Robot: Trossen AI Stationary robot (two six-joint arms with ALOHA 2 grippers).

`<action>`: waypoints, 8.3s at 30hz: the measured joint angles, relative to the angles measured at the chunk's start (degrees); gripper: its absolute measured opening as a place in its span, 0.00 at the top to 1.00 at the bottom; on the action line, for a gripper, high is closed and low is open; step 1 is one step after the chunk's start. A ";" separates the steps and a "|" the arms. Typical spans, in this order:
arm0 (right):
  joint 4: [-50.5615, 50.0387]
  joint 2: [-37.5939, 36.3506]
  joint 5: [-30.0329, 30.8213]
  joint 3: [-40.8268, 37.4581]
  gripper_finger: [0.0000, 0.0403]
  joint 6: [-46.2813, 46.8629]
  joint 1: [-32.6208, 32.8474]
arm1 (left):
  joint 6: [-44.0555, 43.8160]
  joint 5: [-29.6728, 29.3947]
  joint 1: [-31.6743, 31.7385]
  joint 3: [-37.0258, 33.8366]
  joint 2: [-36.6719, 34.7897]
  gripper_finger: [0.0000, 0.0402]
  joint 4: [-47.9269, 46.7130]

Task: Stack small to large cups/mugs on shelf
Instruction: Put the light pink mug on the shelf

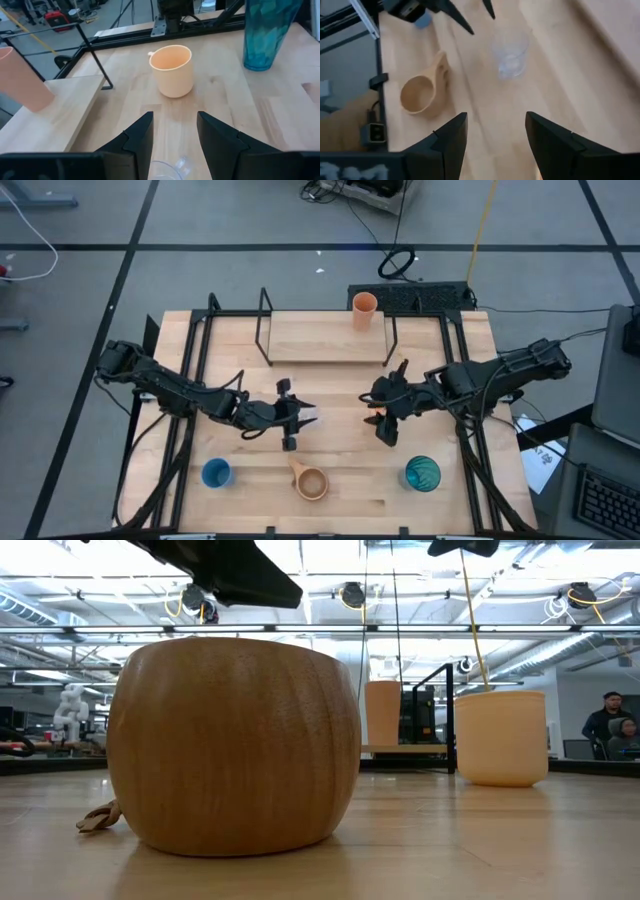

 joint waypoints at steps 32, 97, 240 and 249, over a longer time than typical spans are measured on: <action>-20.04 9.16 -10.40 3.14 0.60 -5.55 -4.04 | -0.24 0.51 0.02 0.00 0.00 0.62 1.11; -20.20 20.98 -6.68 0.17 0.40 -8.53 -3.94 | -1.70 0.59 -0.72 0.00 0.00 0.62 0.15; 59.77 -13.84 7.90 -32.54 1.00 -93.18 -3.85 | 3.02 -0.15 -0.98 0.07 -4.98 0.62 3.76; 59.79 -13.84 7.92 -32.54 1.00 -85.65 -3.85 | 4.37 -3.72 -1.14 0.07 -4.98 0.62 3.80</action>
